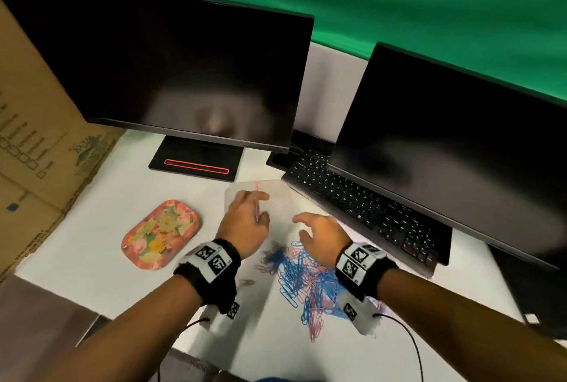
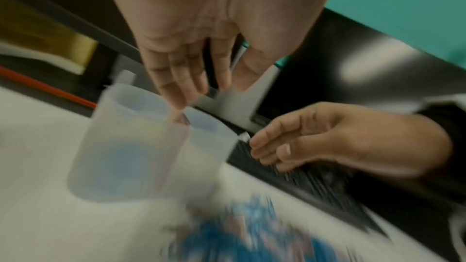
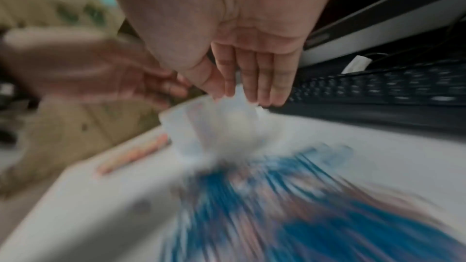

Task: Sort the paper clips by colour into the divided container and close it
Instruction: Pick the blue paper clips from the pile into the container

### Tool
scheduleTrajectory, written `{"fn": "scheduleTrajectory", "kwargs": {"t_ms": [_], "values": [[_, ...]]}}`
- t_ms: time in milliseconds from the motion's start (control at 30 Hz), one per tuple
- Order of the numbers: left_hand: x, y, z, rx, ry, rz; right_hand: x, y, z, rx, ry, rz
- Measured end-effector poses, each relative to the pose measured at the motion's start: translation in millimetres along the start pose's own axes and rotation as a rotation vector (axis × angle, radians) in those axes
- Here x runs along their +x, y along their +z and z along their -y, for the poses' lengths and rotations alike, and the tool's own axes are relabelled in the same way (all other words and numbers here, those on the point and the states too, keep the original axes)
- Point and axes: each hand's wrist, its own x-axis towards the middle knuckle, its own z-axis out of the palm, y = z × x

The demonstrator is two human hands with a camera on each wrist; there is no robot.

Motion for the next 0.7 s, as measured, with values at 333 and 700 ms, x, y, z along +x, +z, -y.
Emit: {"fn": "scheduleTrajectory", "kwargs": {"t_ms": [333,700], "values": [[-68.3,97.1,37.5,0.834,0.600,0.796,-103.4,65.5,-126.8,-0.597,-0.076,0.253],[-83.9,69.7,47.2,0.874,0.567,0.890,-145.2,47.5,-169.6,-0.608,0.051,0.275]]}}
